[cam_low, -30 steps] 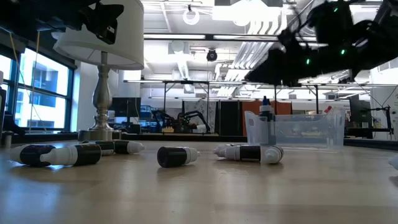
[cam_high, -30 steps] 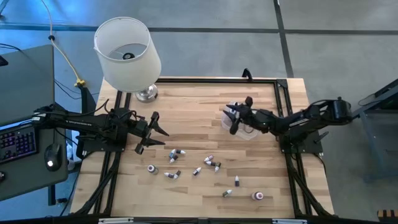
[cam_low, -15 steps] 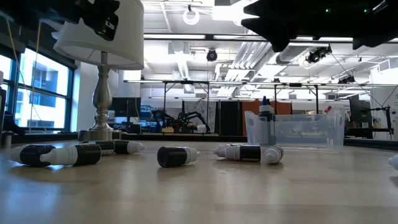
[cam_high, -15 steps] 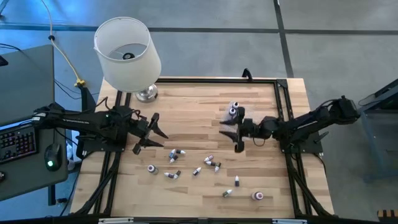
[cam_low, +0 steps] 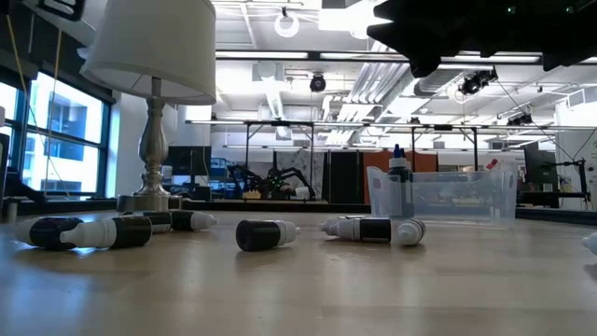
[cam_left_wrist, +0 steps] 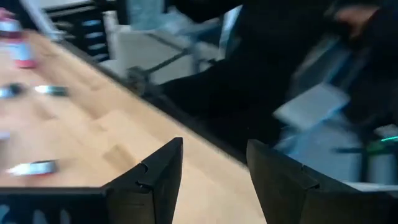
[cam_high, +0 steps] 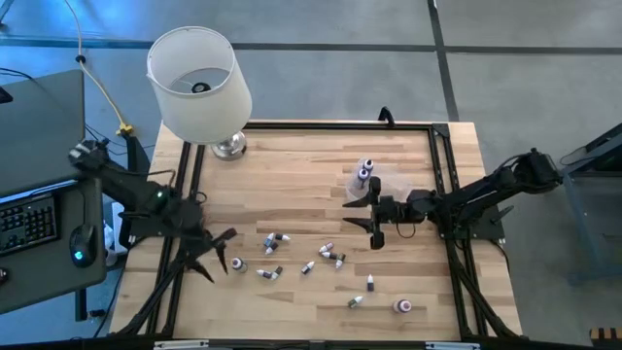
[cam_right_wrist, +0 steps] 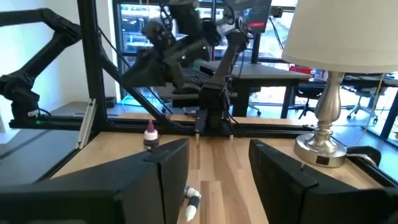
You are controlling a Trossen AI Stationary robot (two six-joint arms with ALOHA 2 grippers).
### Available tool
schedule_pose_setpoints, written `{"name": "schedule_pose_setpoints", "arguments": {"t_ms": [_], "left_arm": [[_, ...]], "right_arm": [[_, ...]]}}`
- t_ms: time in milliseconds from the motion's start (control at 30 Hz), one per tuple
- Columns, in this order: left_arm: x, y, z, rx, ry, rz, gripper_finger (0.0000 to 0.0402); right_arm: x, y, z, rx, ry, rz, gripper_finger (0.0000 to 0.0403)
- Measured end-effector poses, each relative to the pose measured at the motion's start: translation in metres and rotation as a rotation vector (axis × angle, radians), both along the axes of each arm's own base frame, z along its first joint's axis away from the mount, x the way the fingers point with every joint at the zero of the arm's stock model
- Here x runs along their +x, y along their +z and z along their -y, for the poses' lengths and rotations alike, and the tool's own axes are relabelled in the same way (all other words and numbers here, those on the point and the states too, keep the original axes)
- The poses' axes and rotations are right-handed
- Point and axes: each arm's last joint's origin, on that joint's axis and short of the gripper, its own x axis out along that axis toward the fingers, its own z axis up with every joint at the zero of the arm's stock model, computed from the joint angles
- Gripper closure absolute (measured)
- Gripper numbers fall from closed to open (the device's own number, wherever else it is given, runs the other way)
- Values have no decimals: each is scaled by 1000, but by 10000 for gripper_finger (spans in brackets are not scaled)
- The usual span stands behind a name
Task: Pick & Place food coloring
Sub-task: Put the large violet food coloring bottle into the transparent bin
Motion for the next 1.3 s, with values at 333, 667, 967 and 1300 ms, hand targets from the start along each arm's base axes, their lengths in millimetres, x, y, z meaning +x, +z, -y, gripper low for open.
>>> {"name": "schedule_pose_setpoints", "arguments": {"t_ms": [333,667,967,1300], "left_arm": [[-3,-28,4,116,238,-9,225],[-1,-53,4,121,327,-126,225],[6,-65,8,177,341,-176,225],[9,-67,10,188,343,-180,296]], "right_arm": [[0,1,0,9,0,13,249],[0,3,1,-21,-5,31,249],[0,4,1,-20,-6,41,249],[0,4,1,-20,-5,41,249]]}}
